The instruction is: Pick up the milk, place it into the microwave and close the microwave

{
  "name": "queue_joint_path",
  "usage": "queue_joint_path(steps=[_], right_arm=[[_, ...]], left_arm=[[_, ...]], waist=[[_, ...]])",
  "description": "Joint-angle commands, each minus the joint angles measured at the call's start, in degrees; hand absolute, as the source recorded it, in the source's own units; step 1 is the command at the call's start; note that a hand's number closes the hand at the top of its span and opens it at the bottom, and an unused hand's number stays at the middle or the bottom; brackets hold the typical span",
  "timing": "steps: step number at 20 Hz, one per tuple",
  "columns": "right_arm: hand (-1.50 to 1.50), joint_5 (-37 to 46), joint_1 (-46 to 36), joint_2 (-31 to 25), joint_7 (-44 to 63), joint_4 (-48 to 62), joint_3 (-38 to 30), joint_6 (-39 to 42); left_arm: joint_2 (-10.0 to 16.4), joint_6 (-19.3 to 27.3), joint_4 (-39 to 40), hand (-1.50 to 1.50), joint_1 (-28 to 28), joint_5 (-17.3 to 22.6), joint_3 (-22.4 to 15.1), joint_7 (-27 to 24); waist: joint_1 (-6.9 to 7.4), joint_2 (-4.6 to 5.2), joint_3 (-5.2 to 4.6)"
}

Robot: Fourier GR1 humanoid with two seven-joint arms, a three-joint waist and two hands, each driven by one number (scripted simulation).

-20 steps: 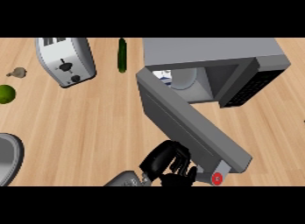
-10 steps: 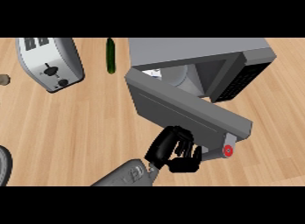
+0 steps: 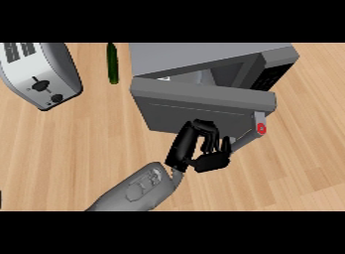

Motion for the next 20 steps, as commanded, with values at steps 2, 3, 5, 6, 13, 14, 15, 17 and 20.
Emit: queue_joint_path(steps=[2, 3, 5, 6, 13, 14, 15, 17, 20], right_arm=[[-1.50, -2.5, -1.8, -2.1, 1.8, -1.0, -0.4, 1.5], [-1.50, -2.9, -2.4, -2.5, 2.2, -1.4, -0.3, 1.8], [-1.50, -3.5, -2.1, -3.3, 2.6, -1.2, -0.5, 2.6], [-1.50, -3.9, -2.5, -3.9, 3.3, -1.6, -0.9, 2.5], [-1.50, -5.3, -4.0, -6.1, 5.5, -1.0, -1.8, 2.7], [-1.50, -6.3, -5.3, -6.3, 6.1, -1.1, -2.1, 2.3], [-1.50, -6.9, -4.6, -6.2, 5.9, -0.8, -1.9, 3.0], [-1.50, -7.1, -6.0, -7.0, 6.4, -0.4, -2.6, 2.5], [-1.50, -8.4, -6.3, -7.2, 7.3, 0.6, -3.0, 2.4]], left_arm=[[0.0, 1.1, 2.4, 1.50, -5.6, 6.0, 4.1, -1.6], [0.0, 1.0, 3.5, 1.50, -6.0, 6.6, 4.3, -2.2], [0.0, 1.7, 5.1, 1.50, -8.2, 8.4, 5.6, -2.3], [0.0, 1.8, 5.9, 1.50, -9.3, 9.0, 6.3, -2.5], [0.0, 0.4, 10.7, 1.50, -13.4, 13.6, 8.7, -5.4], [0.0, 0.3, 10.3, 1.50, -13.0, 14.4, 8.4, -6.1], [0.0, 0.2, 10.1, 1.50, -12.9, 15.3, 9.3, -6.8], [0.0, 0.2, 10.3, 1.50, -13.3, 16.3, 9.4, -8.0], [0.0, -0.5, 10.8, 1.50, -13.4, 17.7, 8.7, -9.3]], waist=[[-1.97, 0.54, 0.04], [-1.96, 0.68, 0.04], [-2.45, 0.67, 0.17], [-2.84, 0.72, 0.12], [-3.59, 1.63, 0.18], [-3.34, 1.67, 0.09], [-3.88, 1.87, 0.12], [-3.19, 1.92, 0.14], [-3.64, 2.02, 0.22]])
